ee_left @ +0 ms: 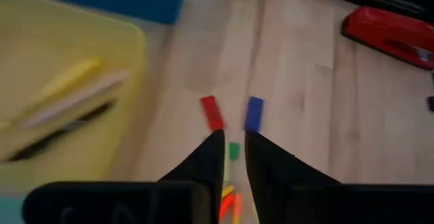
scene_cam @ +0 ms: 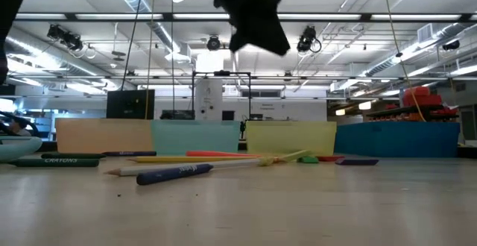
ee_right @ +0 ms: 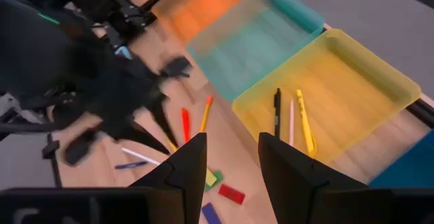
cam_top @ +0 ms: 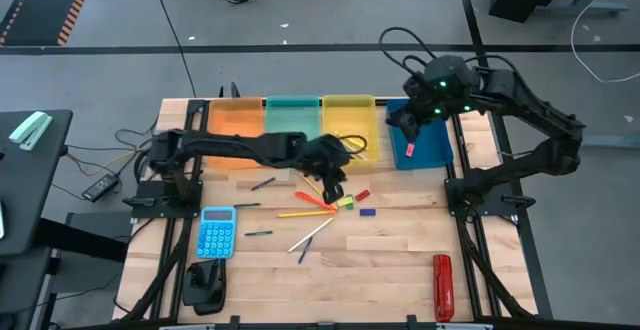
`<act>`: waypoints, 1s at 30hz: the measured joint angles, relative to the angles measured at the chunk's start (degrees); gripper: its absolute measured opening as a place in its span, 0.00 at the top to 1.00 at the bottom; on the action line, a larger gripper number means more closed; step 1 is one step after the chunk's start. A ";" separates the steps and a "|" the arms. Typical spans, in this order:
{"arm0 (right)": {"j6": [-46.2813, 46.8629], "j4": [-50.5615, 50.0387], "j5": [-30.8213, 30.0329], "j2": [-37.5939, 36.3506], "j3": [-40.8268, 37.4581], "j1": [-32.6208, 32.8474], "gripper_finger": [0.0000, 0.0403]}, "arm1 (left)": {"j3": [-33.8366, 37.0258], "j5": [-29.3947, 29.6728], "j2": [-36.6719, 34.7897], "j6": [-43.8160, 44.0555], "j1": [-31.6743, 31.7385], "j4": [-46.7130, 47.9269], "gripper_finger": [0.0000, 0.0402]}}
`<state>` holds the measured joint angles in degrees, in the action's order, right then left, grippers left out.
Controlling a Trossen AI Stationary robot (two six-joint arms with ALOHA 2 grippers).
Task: Sort crayons/erasers/pens/pencils in bins
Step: Put the light green eraser into the blue bin
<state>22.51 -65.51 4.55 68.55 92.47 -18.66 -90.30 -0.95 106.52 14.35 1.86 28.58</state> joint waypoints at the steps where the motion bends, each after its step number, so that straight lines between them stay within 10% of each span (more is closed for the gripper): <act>1: -0.48 -0.33 -0.02 -0.43 0.00 0.15 0.65 | 0.00 -0.92 1.24 0.25 -0.03 -0.25 0.80; 14: -7.96 -7.45 -0.33 -2.20 0.00 0.22 0.65 | 0.00 -2.18 12.07 0.25 -0.38 -6.09 0.53; 30: -16.73 -7.87 -0.43 -2.20 0.00 0.22 0.65 | 0.00 0.33 16.48 -2.08 -0.59 -7.76 0.55</act>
<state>5.78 -73.38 4.12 66.35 92.47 -18.44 -90.30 -0.62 123.00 12.27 1.27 20.82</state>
